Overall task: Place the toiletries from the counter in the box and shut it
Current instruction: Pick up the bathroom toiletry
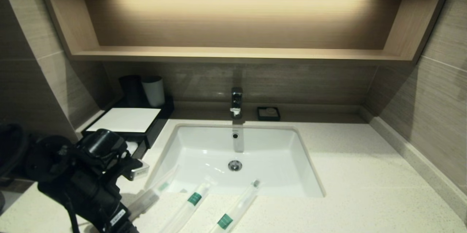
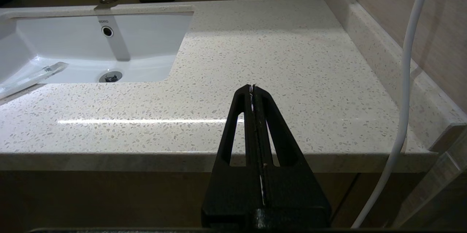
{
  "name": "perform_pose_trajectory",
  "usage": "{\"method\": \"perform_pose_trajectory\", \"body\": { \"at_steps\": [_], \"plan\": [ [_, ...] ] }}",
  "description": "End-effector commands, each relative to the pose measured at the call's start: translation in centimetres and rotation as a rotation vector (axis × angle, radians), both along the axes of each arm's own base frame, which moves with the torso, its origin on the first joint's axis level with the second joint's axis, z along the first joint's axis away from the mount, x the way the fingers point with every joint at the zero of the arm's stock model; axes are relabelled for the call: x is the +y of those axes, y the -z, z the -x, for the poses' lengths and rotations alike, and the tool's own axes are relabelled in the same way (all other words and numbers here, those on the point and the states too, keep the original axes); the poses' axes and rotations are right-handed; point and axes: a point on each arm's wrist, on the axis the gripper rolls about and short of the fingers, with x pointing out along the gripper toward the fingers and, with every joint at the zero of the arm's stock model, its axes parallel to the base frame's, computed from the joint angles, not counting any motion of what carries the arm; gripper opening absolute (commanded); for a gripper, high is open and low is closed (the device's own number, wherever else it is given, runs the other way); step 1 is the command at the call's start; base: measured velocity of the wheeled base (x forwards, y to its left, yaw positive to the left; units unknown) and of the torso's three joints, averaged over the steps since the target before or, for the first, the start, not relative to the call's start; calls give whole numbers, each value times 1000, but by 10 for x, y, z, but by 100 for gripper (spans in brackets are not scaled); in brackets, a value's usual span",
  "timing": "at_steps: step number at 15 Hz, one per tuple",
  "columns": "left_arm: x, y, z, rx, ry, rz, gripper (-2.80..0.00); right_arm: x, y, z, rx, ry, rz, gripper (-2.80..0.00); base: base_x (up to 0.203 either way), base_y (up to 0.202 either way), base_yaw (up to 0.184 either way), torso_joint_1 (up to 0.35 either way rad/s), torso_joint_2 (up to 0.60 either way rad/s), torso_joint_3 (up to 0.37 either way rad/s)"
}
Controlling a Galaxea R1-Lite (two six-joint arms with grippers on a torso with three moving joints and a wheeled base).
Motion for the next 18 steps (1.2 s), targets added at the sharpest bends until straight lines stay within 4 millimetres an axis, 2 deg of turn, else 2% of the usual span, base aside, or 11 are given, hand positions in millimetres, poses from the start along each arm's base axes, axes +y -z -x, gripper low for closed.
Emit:
{"method": "perform_pose_trajectory", "body": {
  "at_steps": [1, 2, 3, 11, 18],
  "plan": [
    [0, 1, 0, 6, 2, -1, 0, 0, 0, 0, 0, -1, 1, -280, 0, 0, 0, 0, 0, 0],
    [0, 2, -1, 8, 2, -1, 0, 0, 0, 0, 0, -1, 1, -280, 0, 0, 0, 0, 0, 0],
    [0, 2, -1, 8, 2, -1, -280, 0, 0, 0, 0, -1, 1, -280, 0, 0, 0, 0, 0, 0],
    [0, 2, 0, 11, 4, -2, -280, 0, 0, 0, 0, -1, 1, -280, 0, 0, 0, 0, 0, 0],
    [-1, -5, 2, -21, 7, 4, -280, 0, 0, 0, 0, -1, 1, -280, 0, 0, 0, 0, 0, 0]
  ]
}}
